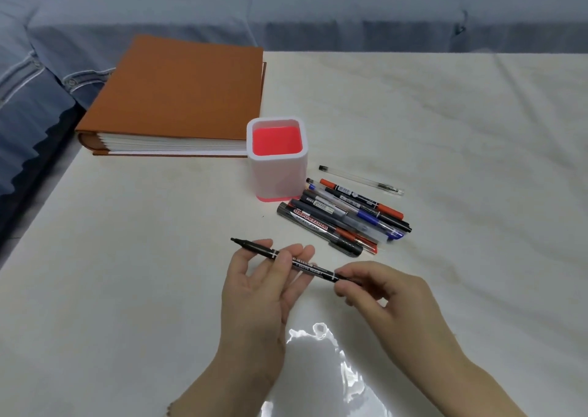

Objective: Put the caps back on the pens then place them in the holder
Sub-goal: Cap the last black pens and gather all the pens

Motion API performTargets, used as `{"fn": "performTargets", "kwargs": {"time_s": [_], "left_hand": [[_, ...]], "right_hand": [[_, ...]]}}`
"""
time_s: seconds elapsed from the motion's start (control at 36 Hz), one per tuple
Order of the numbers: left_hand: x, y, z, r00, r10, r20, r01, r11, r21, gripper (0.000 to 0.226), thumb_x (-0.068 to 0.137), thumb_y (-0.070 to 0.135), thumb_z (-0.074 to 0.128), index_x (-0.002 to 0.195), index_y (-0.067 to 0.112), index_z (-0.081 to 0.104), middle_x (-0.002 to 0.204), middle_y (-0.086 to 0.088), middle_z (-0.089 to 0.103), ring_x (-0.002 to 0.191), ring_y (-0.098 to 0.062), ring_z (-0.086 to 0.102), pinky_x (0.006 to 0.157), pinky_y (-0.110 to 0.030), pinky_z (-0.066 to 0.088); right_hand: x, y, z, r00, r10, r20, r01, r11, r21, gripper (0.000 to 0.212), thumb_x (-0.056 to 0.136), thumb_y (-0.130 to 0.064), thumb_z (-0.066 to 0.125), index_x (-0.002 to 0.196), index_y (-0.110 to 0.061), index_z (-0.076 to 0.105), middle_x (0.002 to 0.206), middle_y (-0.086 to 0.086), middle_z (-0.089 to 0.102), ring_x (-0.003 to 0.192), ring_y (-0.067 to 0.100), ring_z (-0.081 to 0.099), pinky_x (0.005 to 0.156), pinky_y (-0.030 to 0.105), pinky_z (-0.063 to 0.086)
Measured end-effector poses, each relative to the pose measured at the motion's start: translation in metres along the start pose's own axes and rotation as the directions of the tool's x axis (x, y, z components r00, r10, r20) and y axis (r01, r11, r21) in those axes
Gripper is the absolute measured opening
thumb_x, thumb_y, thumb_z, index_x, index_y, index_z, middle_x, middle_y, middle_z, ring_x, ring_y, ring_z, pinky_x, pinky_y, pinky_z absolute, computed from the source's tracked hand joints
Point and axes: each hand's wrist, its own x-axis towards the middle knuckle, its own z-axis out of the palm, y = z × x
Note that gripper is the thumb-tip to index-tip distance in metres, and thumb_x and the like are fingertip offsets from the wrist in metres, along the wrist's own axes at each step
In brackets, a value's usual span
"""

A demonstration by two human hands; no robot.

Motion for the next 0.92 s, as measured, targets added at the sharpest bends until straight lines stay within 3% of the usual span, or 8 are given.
{"fn": "performTargets", "kwargs": {"time_s": [0.25, 0.39, 0.44, 0.53, 0.61, 0.72, 0.81, 0.92], "left_hand": [[0.008, -0.008, 0.032, 0.986, 0.086, 0.143, -0.098, 0.992, 0.08, 0.019, 0.089, -0.006, 0.045, 0.092, 0.013, 0.051, 0.073, -0.008, 0.073, 0.08, -0.019, 0.072, 0.063, -0.022, 0.057], [0.016, -0.007, 0.052, 0.95, 0.09, 0.301, -0.124, 0.987, 0.097, 0.024, 0.087, -0.009, 0.045, 0.095, 0.012, 0.053, 0.066, -0.007, 0.07, 0.073, -0.018, 0.071, 0.062, -0.024, 0.057], [0.022, -0.008, 0.055, 0.933, 0.049, 0.356, -0.105, 0.985, 0.138, 0.026, 0.087, -0.011, 0.045, 0.094, 0.012, 0.053, 0.064, -0.007, 0.069, 0.07, -0.019, 0.071, 0.059, -0.023, 0.055], [0.028, -0.007, 0.055, 0.924, -0.003, 0.382, -0.089, 0.971, 0.223, 0.023, 0.087, -0.012, 0.046, 0.095, 0.009, 0.052, 0.063, -0.008, 0.068, 0.068, -0.021, 0.071, 0.056, -0.024, 0.055], [0.033, -0.002, 0.053, 0.942, 0.008, 0.335, -0.096, 0.964, 0.248, 0.022, 0.086, -0.009, 0.049, 0.096, 0.009, 0.055, 0.062, -0.006, 0.068, 0.063, -0.017, 0.07, 0.053, -0.022, 0.054], [0.042, 0.01, 0.042, 0.96, 0.059, 0.274, -0.171, 0.898, 0.405, 0.023, 0.088, -0.005, 0.049, 0.1, 0.012, 0.058, 0.066, -0.004, 0.065, 0.052, -0.005, 0.063, 0.05, -0.016, 0.051], [0.044, 0.015, 0.028, 0.965, 0.056, 0.255, -0.191, 0.816, 0.545, 0.025, 0.089, -0.004, 0.046, 0.1, 0.015, 0.059, 0.067, -0.005, 0.057, 0.051, -0.007, 0.053, 0.054, -0.022, 0.053], [0.045, 0.018, 0.01, 0.969, 0.034, 0.245, -0.195, 0.717, 0.67, 0.036, 0.09, -0.003, 0.042, 0.105, 0.029, 0.053, 0.069, -0.003, 0.052, 0.05, -0.009, 0.045, 0.049, -0.02, 0.047]], "right_hand": [[0.01, 0.006, -0.014, 0.991, 0.106, -0.084, -0.078, 0.955, 0.285, 0.033, 0.078, -0.001, 0.064, 0.061, -0.027, 0.071, 0.056, 0.0, 0.068, 0.047, 0.007, 0.058, 0.052, 0.015, 0.047], [0.014, 0.008, -0.028, 0.947, 0.295, 0.127, -0.309, 0.725, 0.616, 0.021, 0.077, -0.006, 0.059, 0.056, -0.005, 0.063, 0.046, 0.004, 0.054, 0.04, 0.01, 0.043, 0.041, 0.014, 0.038], [0.015, 0.011, -0.032, 0.908, 0.363, 0.211, -0.41, 0.655, 0.635, 0.017, 0.076, -0.009, 0.058, 0.062, -0.001, 0.064, 0.047, 0.004, 0.056, 0.038, 0.009, 0.045, 0.04, 0.013, 0.039], [0.018, 0.018, -0.036, 0.902, 0.38, 0.206, -0.432, 0.782, 0.449, 0.019, 0.084, -0.005, 0.056, 0.069, -0.003, 0.068, 0.05, 0.001, 0.064, 0.041, 0.006, 0.053, 0.045, 0.015, 0.044], [0.028, 0.029, -0.052, 0.984, 0.175, 0.019, -0.174, 0.983, -0.058, 0.022, 0.086, -0.017, 0.059, 0.066, -0.015, 0.069, 0.055, -0.005, 0.063, 0.052, 0.003, 0.052, 0.056, 0.017, 0.042], [0.054, 0.05, -0.073, 0.975, -0.1, -0.2, -0.011, 0.87, -0.492, 0.012, 0.085, -0.015, 0.06, 0.091, -0.018, 0.07, 0.086, -0.005, 0.061, 0.082, 0.017, 0.056, 0.069, 0.024, 0.036], [0.076, 0.06, -0.069, 0.985, -0.121, -0.121, 0.018, 0.779, -0.627, 0.023, 0.087, -0.018, 0.056, 0.11, -0.018, 0.063, 0.108, 0.0, 0.058, 0.106, 0.021, 0.049, 0.078, 0.025, 0.035], [0.086, 0.065, -0.055, 0.998, -0.055, 0.029, 0.058, 0.66, -0.749, 0.028, 0.089, -0.019, 0.047, 0.115, -0.021, 0.056, 0.114, 0.0, 0.054, 0.104, 0.022, 0.049, 0.077, 0.032, 0.044]]}}
